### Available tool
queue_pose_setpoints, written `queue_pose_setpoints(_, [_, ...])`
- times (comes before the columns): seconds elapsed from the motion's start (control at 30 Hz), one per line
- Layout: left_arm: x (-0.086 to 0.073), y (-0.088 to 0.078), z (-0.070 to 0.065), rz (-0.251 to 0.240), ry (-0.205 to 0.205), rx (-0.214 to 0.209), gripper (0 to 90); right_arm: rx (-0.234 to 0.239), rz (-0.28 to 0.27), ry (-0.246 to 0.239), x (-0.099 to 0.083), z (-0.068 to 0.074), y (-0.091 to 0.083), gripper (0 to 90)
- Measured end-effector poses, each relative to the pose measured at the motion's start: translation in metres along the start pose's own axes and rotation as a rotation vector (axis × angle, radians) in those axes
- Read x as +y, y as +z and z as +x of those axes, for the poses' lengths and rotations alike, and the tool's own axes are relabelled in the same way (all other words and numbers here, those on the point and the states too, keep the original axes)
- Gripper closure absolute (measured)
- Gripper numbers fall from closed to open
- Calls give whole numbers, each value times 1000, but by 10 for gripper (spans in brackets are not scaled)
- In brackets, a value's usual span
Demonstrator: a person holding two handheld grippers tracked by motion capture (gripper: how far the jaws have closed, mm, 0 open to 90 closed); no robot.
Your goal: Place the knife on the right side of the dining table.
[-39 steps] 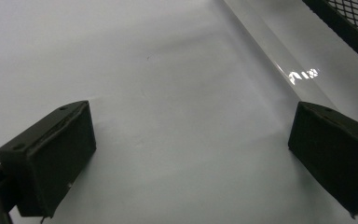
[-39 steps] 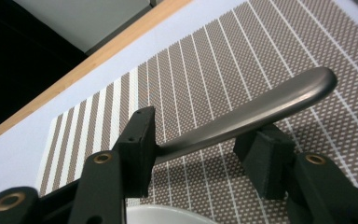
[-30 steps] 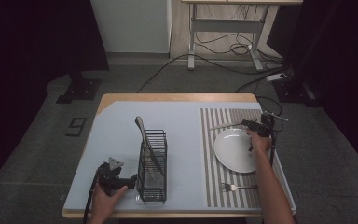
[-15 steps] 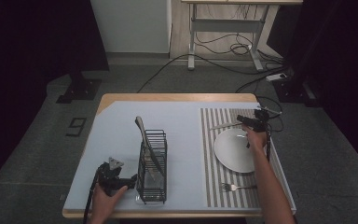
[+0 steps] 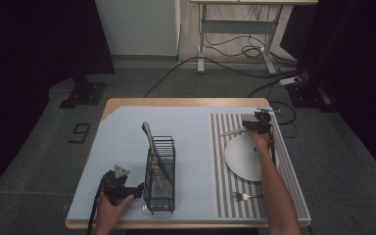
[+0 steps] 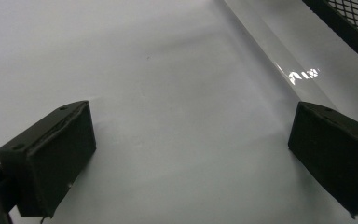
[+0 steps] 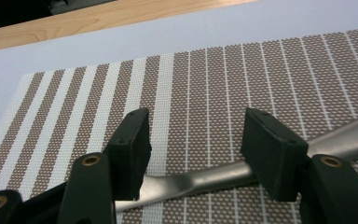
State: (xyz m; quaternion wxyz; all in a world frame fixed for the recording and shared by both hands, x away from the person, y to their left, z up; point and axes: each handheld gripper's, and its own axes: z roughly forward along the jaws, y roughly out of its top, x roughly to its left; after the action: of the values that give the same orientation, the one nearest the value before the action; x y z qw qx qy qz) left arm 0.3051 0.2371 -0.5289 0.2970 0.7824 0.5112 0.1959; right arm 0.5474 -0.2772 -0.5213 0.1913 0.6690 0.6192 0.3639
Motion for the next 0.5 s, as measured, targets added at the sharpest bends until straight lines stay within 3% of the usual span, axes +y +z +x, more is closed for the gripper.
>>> queue_pose_setpoints(0.13, [0, 0, 0, 0, 0, 0, 0, -20, 14, -21, 2, 1, 4, 425])
queue_pose_setpoints(0.5, [0, 0, 0, 0, 0, 0, 1, -28, 14, 8, 2, -1, 3, 430])
